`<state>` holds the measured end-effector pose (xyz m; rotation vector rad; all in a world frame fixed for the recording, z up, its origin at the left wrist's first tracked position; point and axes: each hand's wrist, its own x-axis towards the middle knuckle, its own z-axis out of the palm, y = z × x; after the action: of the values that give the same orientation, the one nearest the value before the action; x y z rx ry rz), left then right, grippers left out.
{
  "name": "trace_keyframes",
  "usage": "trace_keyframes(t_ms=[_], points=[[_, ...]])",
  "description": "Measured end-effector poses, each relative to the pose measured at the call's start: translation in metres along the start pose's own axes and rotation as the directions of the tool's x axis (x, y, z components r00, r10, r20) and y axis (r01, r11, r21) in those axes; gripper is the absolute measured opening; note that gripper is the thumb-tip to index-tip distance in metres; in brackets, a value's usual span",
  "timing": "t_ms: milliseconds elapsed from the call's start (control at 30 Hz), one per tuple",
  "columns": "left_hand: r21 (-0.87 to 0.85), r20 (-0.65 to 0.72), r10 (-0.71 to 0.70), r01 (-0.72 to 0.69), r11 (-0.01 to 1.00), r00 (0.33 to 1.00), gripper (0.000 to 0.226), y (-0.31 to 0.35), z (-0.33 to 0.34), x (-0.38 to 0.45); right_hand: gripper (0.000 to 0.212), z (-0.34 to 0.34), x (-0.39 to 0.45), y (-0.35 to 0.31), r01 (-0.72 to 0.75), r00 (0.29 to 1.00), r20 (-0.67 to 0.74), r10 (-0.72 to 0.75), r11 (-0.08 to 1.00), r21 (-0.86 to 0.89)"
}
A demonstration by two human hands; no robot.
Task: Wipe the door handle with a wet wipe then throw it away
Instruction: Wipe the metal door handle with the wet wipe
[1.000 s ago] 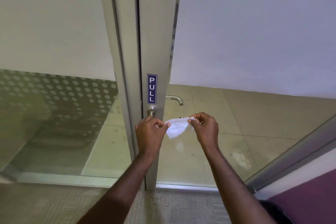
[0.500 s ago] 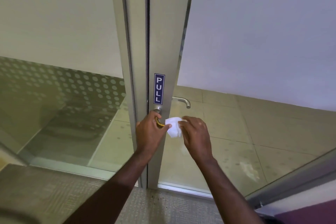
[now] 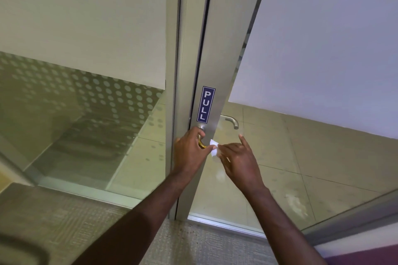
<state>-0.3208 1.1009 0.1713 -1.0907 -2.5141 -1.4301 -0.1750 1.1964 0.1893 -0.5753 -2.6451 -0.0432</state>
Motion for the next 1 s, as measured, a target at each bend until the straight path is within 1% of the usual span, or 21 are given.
trace_keyframes(t_ms=[100, 200, 267, 300, 333, 367, 400, 433, 467, 500, 533, 567, 600, 667, 733, 767, 833, 867, 900, 967, 1000], points=[[-0.024, -0.004, 0.013, -0.013, 1.000, 1.000, 0.045, -0.003, -0.001, -0.001, 0.022, 0.002, 0.006, -0.009, -0.060, 0.996, 0.057, 0.061, 0.998, -0.030], [-0.108, -0.061, 0.048, -0.055, 0.993, 0.997, 0.025, -0.013, -0.008, -0.002, 0.020, 0.000, 0.012, -0.017, -0.109, 0.990, 0.088, 0.113, 0.993, -0.047], [-0.179, -0.092, 0.041, -0.057, 0.982, 0.995, 0.012, -0.021, -0.013, -0.001, 0.016, 0.001, 0.022, -0.030, -0.156, 0.979, 0.125, 0.162, 0.986, -0.054], [-0.211, -0.107, 0.025, -0.047, 0.976, 0.994, 0.007, -0.024, -0.015, 0.001, 0.018, -0.001, 0.031, -0.043, -0.208, 0.964, 0.156, 0.217, 0.975, -0.071], [-0.235, -0.125, 0.001, -0.031, 0.971, 0.992, 0.005, -0.027, -0.017, 0.003, 0.036, 0.006, 0.039, -0.054, -0.217, 0.959, 0.165, 0.231, 0.971, -0.098], [-0.254, -0.140, -0.025, -0.012, 0.967, 0.990, 0.005, -0.028, -0.017, 0.005, 0.020, 0.004, 0.047, -0.070, -0.254, 0.930, 0.241, 0.277, 0.959, -0.123], [-0.270, -0.148, -0.047, 0.006, 0.963, 0.988, 0.005, -0.030, -0.018, 0.007, 0.016, 0.010, 0.055, -0.081, -0.257, 0.925, 0.252, 0.284, 0.957, -0.138], [-0.279, -0.150, -0.059, 0.015, 0.960, 0.987, 0.006, -0.030, -0.018, 0.008, 0.015, 0.006, 0.062, -0.091, -0.351, 0.879, 0.291, 0.377, 0.926, -0.138], [-0.282, -0.152, -0.060, 0.015, 0.959, 0.987, 0.007, -0.031, -0.019, 0.010, 0.015, 0.011, 0.068, -0.093, -0.367, 0.888, 0.251, 0.385, 0.923, -0.119], [-0.279, -0.155, -0.055, 0.010, 0.960, 0.986, 0.010, -0.031, -0.019, 0.011, 0.016, 0.006, 0.071, -0.098, -0.427, 0.861, 0.263, 0.435, 0.900, -0.090], [-0.275, -0.160, -0.051, 0.005, 0.962, 0.986, 0.012, -0.032, -0.021, 0.011, 0.016, 0.010, 0.071, -0.096, -0.441, 0.860, 0.248, 0.446, 0.894, -0.079], [-0.270, -0.165, -0.052, 0.005, 0.963, 0.985, 0.015, -0.034, -0.022, 0.012, 0.015, 0.007, 0.068, -0.095, -0.431, 0.862, 0.253, 0.440, 0.898, -0.090], [-0.266, -0.170, -0.056, 0.009, 0.964, 0.984, 0.017, -0.036, -0.023, 0.011, 0.015, 0.009, 0.062, -0.092, -0.383, 0.882, 0.240, 0.407, 0.913, -0.139], [-0.267, -0.175, -0.065, 0.016, 0.963, 0.982, 0.017, -0.042, -0.026, 0.011, 0.020, 0.004, 0.046, -0.087, -0.332, 0.901, 0.224, 0.372, 0.922, -0.199], [-0.276, -0.181, -0.061, 0.009, 0.961, 0.982, 0.011, -0.048, -0.031, 0.009, 0.022, -0.001, 0.034, -0.079, -0.329, 0.910, 0.186, 0.370, 0.918, -0.220], [-0.277, -0.186, -0.058, 0.004, 0.961, 0.981, 0.009, -0.051, -0.033, 0.009, 0.021, -0.003, 0.033, -0.077, -0.348, 0.901, 0.183, 0.393, 0.907, -0.236], [-0.270, -0.188, -0.060, 0.007, 0.963, 0.980, 0.008, -0.056, -0.036, 0.008, 0.021, 0.000, 0.043, -0.083, -0.319, 0.907, 0.194, 0.373, 0.912, -0.258], [-0.268, -0.187, -0.062, 0.010, 0.963, 0.980, 0.008, -0.058, -0.036, 0.008, 0.025, 0.004, 0.051, -0.090, -0.289, 0.917, 0.199, 0.345, 0.920, -0.263], [-0.269, -0.186, -0.065, 0.013, 0.963, 0.980, 0.009, -0.059, -0.037, 0.008, 0.026, 0.006, 0.059, -0.099, -0.308, 0.909, 0.218, 0.355, 0.925, -0.221], [-0.273, -0.178, -0.063, 0.012, 0.962, 0.982, 0.008, -0.059, -0.038, 0.008, 0.013, 0.008, 0.068, -0.108, -0.376, 0.896, 0.201, 0.396, 0.917, -0.133], [-0.275, -0.172, -0.057, 0.008, 0.962, 0.983, 0.008, -0.059, -0.039, 0.009, 0.004, 0.009, 0.067, -0.108, -0.375, 0.900, 0.186, 0.395, 0.918, -0.130]])
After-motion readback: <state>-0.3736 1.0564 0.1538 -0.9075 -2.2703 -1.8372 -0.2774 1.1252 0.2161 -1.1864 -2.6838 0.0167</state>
